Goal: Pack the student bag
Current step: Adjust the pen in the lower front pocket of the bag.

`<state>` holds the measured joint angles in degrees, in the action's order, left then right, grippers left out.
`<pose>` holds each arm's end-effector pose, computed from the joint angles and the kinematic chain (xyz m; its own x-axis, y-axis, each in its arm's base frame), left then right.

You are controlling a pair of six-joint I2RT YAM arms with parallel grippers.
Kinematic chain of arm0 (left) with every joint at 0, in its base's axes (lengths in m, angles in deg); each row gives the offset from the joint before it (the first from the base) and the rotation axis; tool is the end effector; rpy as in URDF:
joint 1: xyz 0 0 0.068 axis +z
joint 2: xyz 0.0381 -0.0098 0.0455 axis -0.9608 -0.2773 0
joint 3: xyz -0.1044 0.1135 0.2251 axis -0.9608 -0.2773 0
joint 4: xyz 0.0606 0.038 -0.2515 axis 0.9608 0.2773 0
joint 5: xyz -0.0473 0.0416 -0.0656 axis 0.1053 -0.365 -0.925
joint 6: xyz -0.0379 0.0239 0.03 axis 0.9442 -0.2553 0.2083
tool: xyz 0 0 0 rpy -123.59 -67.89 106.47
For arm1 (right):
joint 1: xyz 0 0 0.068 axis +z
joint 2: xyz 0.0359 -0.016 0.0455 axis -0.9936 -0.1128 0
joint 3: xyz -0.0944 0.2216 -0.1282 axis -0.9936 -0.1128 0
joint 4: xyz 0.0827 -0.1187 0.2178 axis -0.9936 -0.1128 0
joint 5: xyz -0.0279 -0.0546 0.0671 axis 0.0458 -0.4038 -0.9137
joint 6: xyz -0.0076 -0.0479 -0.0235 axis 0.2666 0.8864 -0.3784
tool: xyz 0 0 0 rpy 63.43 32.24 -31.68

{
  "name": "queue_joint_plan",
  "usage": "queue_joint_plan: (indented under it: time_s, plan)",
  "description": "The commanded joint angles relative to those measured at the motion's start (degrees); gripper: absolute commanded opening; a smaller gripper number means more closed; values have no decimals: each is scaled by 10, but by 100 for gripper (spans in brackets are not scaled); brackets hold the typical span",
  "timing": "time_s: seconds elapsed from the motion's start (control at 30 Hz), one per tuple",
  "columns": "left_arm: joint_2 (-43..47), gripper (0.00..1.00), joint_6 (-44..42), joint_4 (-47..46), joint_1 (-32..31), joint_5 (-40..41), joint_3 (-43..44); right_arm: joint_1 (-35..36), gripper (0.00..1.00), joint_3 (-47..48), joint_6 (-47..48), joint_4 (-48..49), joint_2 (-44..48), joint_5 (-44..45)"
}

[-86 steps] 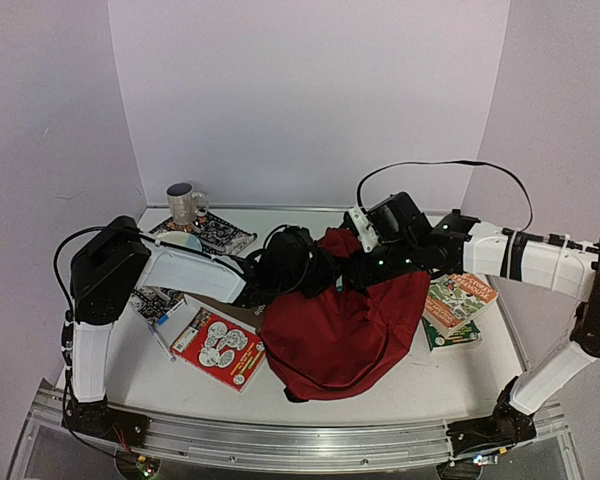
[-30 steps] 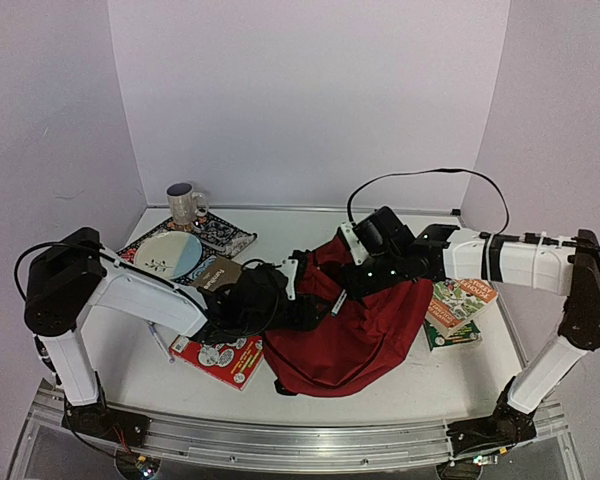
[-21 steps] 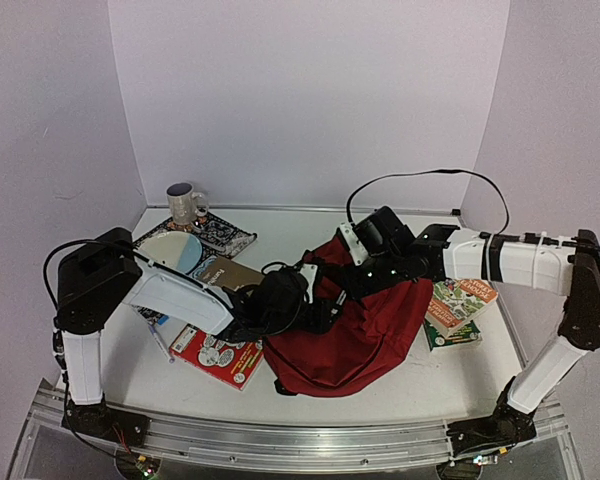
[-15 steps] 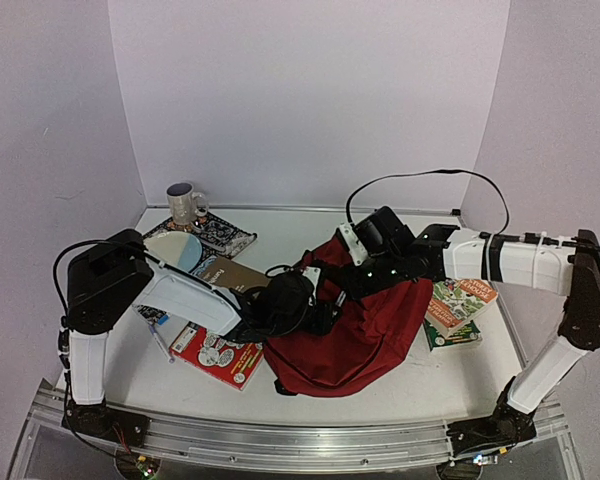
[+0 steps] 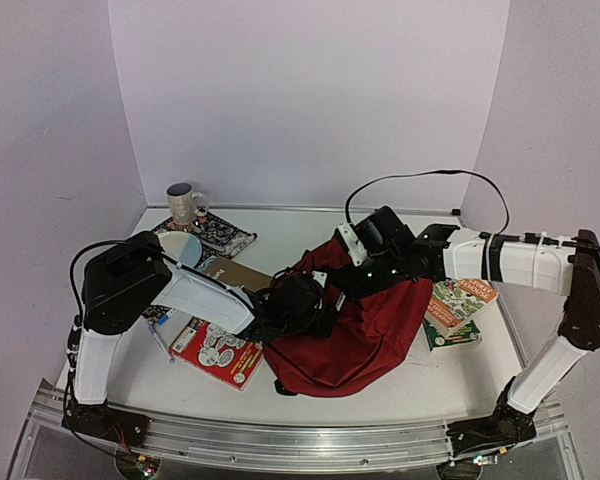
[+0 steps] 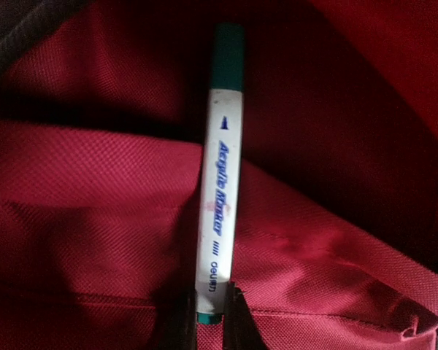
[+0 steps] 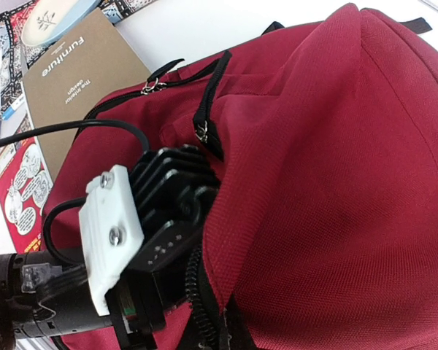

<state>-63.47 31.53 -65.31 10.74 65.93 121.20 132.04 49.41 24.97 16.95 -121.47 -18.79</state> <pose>0.2090 -0.4006 0.1246 -0.6509 0.1346 -0.7471 0.5632 0.7455 -0.3564 0.2472 0.2771 0.2668 -0.5750 -0.1192 -0.8094 -0.5556 0.7831 0.2794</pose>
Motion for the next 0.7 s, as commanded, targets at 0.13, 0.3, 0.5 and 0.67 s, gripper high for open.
queue_joint_plan:
  time_s: [0.13, 0.3, 0.5, 0.67]
  plan:
    - [36, 0, 101, -8, 34, -46, 35, 7, 0, 3, -6, 11, 43, -37]
    - [42, 0, 152, -22, 44, -61, 53, 8, 0, -1, -10, 21, 51, -46]
    - [53, 0, 222, -92, 57, -58, 45, 9, 0, -7, -19, 33, 47, -63]
    - [22, 3, 270, -127, 66, -88, 72, 10, 0, -17, -29, 56, 45, -78]
